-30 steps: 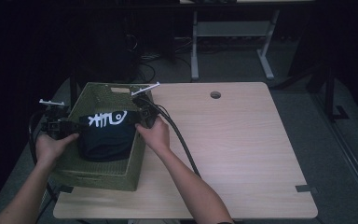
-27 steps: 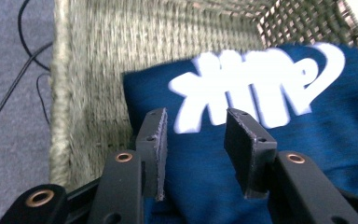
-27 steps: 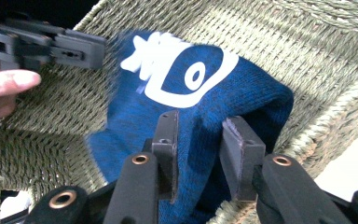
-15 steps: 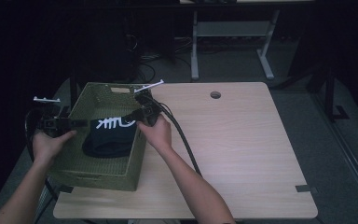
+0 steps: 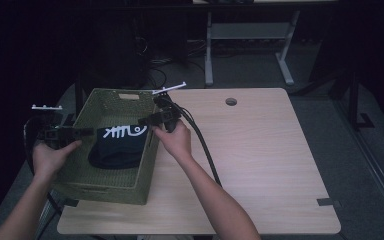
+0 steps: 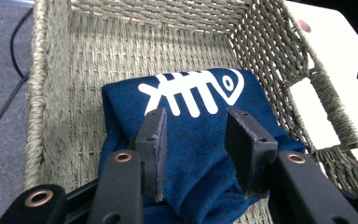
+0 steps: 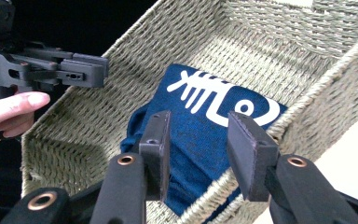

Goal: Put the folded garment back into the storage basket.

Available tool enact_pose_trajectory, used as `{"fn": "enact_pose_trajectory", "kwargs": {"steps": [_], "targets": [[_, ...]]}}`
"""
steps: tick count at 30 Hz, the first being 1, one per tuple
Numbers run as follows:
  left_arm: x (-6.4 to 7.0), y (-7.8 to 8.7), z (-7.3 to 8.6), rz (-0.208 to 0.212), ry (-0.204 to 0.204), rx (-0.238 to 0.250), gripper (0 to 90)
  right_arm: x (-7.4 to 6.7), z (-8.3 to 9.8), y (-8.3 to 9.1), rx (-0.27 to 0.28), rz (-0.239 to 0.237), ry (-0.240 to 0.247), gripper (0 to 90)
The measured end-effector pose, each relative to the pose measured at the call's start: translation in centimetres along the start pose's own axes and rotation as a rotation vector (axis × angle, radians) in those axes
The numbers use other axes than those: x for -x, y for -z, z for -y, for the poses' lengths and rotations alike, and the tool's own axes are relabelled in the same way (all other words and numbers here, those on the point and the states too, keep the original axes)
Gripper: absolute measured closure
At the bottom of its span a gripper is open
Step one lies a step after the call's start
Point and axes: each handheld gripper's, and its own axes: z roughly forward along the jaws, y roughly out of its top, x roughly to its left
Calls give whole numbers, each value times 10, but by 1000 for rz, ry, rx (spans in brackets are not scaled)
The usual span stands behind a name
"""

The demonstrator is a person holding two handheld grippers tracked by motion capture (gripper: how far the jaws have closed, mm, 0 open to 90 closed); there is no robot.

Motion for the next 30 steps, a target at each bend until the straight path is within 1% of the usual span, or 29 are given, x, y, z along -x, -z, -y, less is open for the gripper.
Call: {"fn": "enact_pose_trajectory", "kwargs": {"steps": [1,2,3,4,5,7,8,9,10,11,12,14,16,17,18,19,20,21,22,25,26,30], "targets": [[0,0,0,0,0,0,581,0,0,0,0,0,0,593],[4,2,1,-3,-8,6,580,1,0,4,5,-2,-2,588],[4,2,1,-3,-8,6,578,1,0,4,5,-2,-2,588],[9,5,3,-5,-13,13,577,3,1,8,11,-9,-2,583],[9,5,3,-5,-13,13,576,3,1,8,11,-9,-2,583],[15,7,6,-4,-18,25,575,4,2,12,16,-15,-1,578],[20,9,7,-5,-21,28,572,6,4,16,21,-25,-2,569],[20,9,7,-5,-21,28,571,6,4,16,21,-25,-2,569],[26,11,9,-7,-28,33,569,9,5,20,21,-31,-3,556],[26,11,9,-7,-28,33,568,9,5,20,21,-31,-3,556],[32,14,11,-22,-41,33,568,11,6,24,28,-41,-5,550],[37,18,13,-37,-52,32,565,13,7,31,39,-49,-4,546],[39,24,17,-56,-52,46,562,16,8,37,42,-51,-1,539],[39,24,17,-56,-52,46,561,16,8,37,42,-51,-1,539],[39,30,20,-65,-36,58,554,19,9,43,46,-52,-2,537],[39,30,20,-65,-36,58,554,20,10,45,48,-52,0,535],[39,36,24,-74,-25,67,553,21,11,48,49,-50,-1,532],[39,36,24,-74,-25,67,552,21,11,48,49,-50,-1,532],[39,40,28,-78,-19,73,552,23,13,52,50,-49,0,530],[41,43,31,-72,-10,84,547,25,15,56,47,-45,-4,525],[42,44,32,-72,-17,83,546,26,15,58,51,-44,-5,525],[50,45,36,-47,-9,105,536,30,19,64,60,-44,-11,517]]}}
